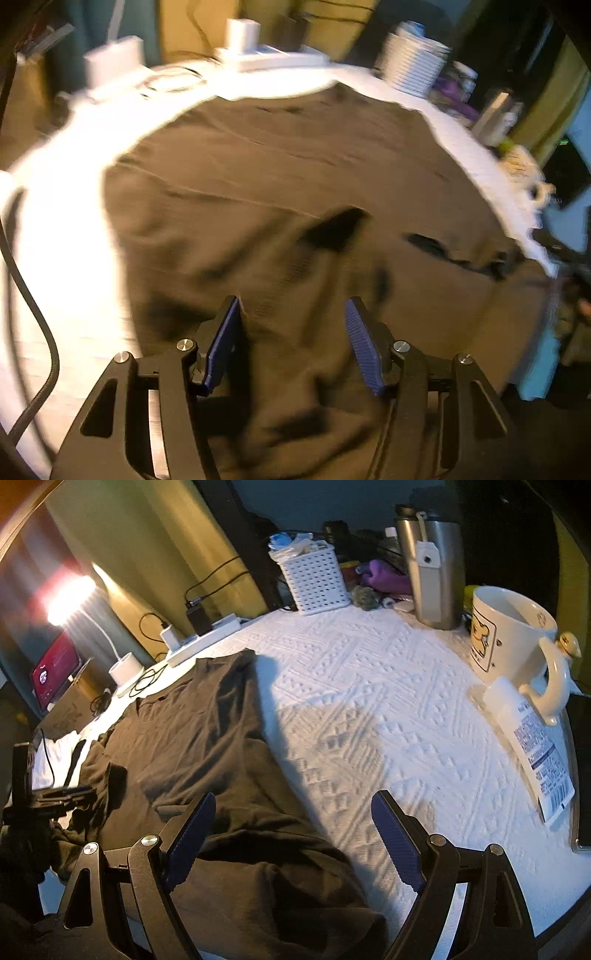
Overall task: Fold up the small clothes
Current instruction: 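Move both open grippers down to the shirt hem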
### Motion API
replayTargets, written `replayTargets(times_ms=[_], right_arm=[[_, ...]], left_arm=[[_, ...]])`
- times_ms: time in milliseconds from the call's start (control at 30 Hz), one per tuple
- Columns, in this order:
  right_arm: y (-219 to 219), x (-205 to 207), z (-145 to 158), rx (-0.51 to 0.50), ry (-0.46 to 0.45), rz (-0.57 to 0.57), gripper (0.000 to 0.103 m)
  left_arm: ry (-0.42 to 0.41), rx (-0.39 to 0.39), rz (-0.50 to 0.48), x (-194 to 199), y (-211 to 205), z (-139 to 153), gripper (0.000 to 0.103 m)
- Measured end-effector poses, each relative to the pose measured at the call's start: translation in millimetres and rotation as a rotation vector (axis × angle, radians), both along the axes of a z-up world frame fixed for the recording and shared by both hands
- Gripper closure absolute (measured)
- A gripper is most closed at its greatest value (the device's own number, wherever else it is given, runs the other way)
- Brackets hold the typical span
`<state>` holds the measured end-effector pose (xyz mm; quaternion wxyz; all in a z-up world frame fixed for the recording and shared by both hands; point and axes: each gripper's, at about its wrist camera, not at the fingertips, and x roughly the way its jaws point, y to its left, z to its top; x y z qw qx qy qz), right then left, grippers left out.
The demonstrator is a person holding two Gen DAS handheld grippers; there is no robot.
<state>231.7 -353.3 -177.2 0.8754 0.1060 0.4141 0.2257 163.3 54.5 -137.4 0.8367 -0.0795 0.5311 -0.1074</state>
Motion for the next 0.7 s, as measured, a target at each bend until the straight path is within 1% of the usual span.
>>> replayTargets(times_ms=[33,100,133,233,300,333,367,400,433,467,500,533,633,700], right_arm=[[0,0,0,0.0,0.001,0.001,0.016],[0,-1,0,-0.005,0.0,0.004,0.016],[-1,-2,1,-0.007,-0.002,0.007,0.016],[3,-11,6,-0.023,-0.028,0.034,0.016],[11,-21,10,-0.04,-0.058,0.08,0.016],[16,-26,11,-0.048,-0.075,0.107,0.024],[22,-31,12,-0.063,-0.082,0.14,0.034],[28,-34,11,-0.076,-0.082,0.164,0.037],[32,-35,9,-0.084,-0.082,0.182,0.04],[39,-36,4,-0.098,-0.078,0.208,0.046],[43,-37,0,-0.109,-0.07,0.219,0.049],[46,-37,-5,-0.123,-0.059,0.223,0.051],[50,-44,-16,-0.155,-0.036,0.237,0.052],[50,-53,-19,-0.174,-0.032,0.245,0.052]], left_arm=[[-0.012,-0.014,-0.018,-1,-8,1,0.04],[-0.003,-0.091,-0.099,-3,-29,3,0.04],[-0.006,-0.109,-0.123,-5,-40,5,0.04],[-0.041,-0.139,-0.213,-17,-60,21,0.04],[-0.064,-0.121,-0.22,-27,-60,31,0.04],[-0.071,-0.102,-0.209,-32,-57,36,0.04],[-0.074,-0.085,-0.191,-37,-50,39,0.04],[-0.077,-0.065,-0.168,-42,-43,41,0.04],[-0.082,-0.03,-0.133,-51,-31,44,0.04],[-0.084,0.001,-0.107,-54,-24,42,0.04],[-0.081,0.037,-0.074,-58,-15,41,0.04],[-0.076,0.054,-0.046,-58,-6,38,0.04],[-0.051,0.107,0.065,-71,27,28,0.04],[-0.064,0.14,0.126,-82,40,23,0.04]])
